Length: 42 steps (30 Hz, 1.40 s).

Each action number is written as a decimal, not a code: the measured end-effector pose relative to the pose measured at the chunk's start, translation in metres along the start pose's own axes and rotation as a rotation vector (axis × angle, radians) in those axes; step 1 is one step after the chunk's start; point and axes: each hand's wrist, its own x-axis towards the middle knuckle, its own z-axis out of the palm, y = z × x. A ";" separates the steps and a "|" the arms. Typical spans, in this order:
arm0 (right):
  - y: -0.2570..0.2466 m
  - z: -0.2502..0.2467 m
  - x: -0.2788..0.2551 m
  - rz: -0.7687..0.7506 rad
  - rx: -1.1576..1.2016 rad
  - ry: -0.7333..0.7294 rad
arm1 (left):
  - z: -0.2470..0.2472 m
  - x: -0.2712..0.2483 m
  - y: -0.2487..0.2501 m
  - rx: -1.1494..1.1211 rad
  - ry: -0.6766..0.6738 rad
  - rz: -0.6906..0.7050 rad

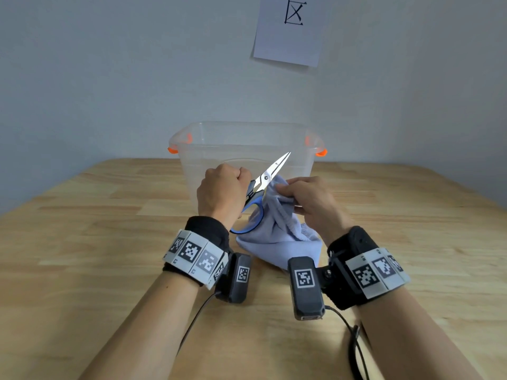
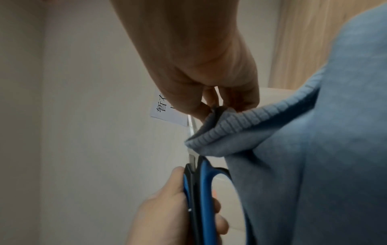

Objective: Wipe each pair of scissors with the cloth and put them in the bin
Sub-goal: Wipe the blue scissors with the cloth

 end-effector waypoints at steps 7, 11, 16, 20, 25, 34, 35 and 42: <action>-0.011 0.000 -0.004 0.107 0.448 -0.355 | 0.005 0.001 -0.005 -0.017 0.003 0.030; -0.009 -0.005 -0.008 0.089 0.515 -0.488 | 0.003 0.002 -0.006 -0.029 0.013 0.037; -0.004 -0.002 -0.008 0.056 0.522 -0.419 | 0.001 0.000 -0.001 0.005 -0.032 0.038; 0.003 0.005 -0.006 0.046 0.626 -0.301 | 0.000 0.000 -0.003 -0.046 -0.083 0.055; 0.009 0.013 -0.004 0.030 0.685 -0.306 | -0.004 0.002 -0.002 -0.046 -0.085 0.082; 0.020 0.018 -0.009 -0.101 0.468 -0.272 | -0.001 0.007 -0.008 0.018 -0.302 -0.031; 0.020 0.020 -0.009 -0.103 0.457 -0.266 | -0.001 0.008 -0.007 0.045 -0.305 -0.049; 0.018 0.023 -0.013 -0.166 0.434 -0.327 | 0.006 0.001 -0.001 0.145 -0.079 -0.070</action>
